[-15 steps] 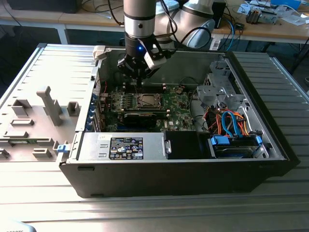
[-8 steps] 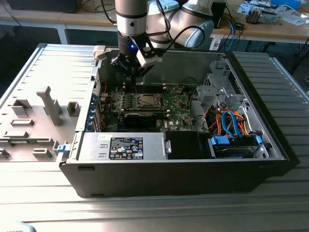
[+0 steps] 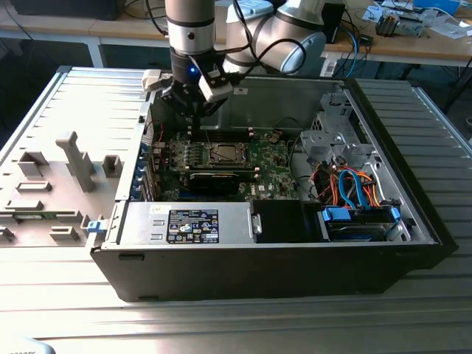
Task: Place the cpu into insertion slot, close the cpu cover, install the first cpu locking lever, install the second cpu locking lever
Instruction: 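Install the first cpu locking lever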
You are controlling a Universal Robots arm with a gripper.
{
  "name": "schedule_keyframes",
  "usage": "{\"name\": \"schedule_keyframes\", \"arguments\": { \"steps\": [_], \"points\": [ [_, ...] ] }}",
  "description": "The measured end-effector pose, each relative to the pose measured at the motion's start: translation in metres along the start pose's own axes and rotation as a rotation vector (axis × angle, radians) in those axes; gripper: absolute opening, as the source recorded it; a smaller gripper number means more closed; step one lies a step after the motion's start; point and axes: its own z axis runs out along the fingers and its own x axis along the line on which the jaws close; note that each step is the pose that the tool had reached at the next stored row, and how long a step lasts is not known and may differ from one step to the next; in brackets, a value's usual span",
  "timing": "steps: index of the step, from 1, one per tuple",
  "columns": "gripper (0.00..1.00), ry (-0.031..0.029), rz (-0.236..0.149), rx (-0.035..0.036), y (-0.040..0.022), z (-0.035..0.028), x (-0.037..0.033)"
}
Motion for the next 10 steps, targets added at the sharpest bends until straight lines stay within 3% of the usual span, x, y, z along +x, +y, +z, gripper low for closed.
{"name": "schedule_keyframes", "arguments": {
  "steps": [2,4,8,10],
  "points": [
    [0.11,0.0000,0.000,0.0000,0.0085,-0.0001,-0.0003],
    [0.11,0.0000,0.000,-0.0001,0.0130,-0.0001,-0.0006],
    [0.11,0.0002,0.000,-0.0002,0.0136,0.0000,-0.0033],
    [0.11,0.0034,0.000,-0.0002,0.0133,0.0000,-0.0116]
  ]
}}
